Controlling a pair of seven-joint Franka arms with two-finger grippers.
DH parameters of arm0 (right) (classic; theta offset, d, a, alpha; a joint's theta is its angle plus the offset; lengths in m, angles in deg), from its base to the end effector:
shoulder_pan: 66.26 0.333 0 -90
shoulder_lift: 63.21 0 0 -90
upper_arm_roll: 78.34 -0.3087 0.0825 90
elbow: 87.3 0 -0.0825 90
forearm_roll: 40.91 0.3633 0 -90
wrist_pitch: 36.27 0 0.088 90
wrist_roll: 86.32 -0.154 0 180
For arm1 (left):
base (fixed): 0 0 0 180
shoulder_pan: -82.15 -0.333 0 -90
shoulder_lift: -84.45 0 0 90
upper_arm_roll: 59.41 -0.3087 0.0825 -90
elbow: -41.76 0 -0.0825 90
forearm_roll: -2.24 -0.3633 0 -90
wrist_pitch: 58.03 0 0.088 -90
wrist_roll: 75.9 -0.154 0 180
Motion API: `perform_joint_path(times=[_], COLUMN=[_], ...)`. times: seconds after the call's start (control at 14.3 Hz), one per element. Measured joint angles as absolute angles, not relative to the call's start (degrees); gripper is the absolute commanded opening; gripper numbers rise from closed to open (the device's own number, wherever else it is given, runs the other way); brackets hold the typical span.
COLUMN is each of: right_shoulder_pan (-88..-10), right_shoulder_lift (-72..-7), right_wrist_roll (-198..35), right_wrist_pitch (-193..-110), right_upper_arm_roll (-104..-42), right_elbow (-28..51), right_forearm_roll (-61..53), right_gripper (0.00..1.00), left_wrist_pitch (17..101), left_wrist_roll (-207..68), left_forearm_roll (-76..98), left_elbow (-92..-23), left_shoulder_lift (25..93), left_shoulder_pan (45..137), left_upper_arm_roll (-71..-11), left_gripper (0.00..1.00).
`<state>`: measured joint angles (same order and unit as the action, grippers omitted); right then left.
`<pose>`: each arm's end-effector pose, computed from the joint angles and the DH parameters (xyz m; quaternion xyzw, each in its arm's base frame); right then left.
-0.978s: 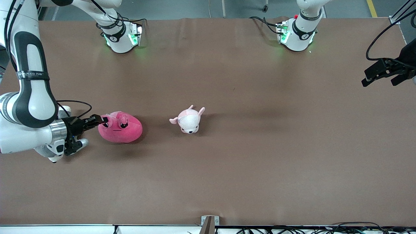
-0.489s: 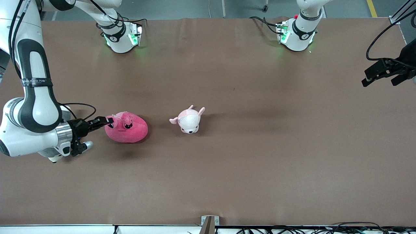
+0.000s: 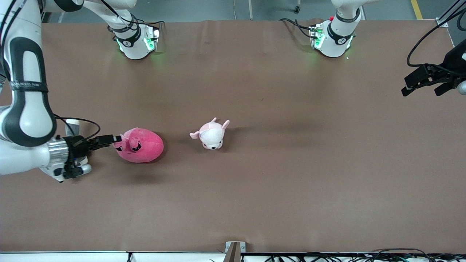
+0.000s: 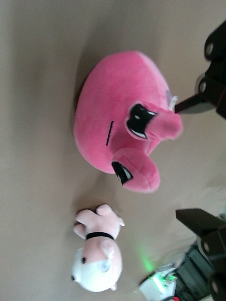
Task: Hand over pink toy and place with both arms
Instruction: 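Open the right gripper and raise it away from the pink toy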
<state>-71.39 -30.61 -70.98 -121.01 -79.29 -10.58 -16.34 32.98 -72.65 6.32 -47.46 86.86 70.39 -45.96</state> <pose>0.6300 0.0195 0.3441 -0.9518 -0.0665 0.1682 0.2478 0.5263 -0.0289 0.6000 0.9988 0.0129 0.0347 0.0322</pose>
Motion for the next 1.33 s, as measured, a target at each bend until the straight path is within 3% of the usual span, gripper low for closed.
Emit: perform_joint_path(times=[0.35,0.7,1.33], right_shoulder_pan=[-71.12,-71.69,-70.29], right_shoulder_lift=[-38.97,-40.24,-45.15], right_wrist_roll=[-83.82,-77.54,-90.41], right_wrist_pitch=[-119.97,-120.31,-117.72], right_upper_arm_roll=[-79.36,-78.76,-78.93], right_elbow=[-12.3,-17.91,-19.67], right_forearm_roll=[-22.48,-33.78,-38.35], right_gripper=[1.0,1.0,1.0], left_wrist_pitch=[32.98,32.98,32.98], left_wrist_roll=[-72.65,-72.65,-72.65], left_forearm_roll=[6.32,6.32,6.32], left_elbow=[-47.44,-47.42,-47.4], left_shoulder_lift=[86.82,86.82,86.82], left_shoulder_pan=[75.88,79.39,82.14], left_upper_arm_roll=[-50.63,-54.42,-56.73], left_gripper=[1.0,1.0,1.0])
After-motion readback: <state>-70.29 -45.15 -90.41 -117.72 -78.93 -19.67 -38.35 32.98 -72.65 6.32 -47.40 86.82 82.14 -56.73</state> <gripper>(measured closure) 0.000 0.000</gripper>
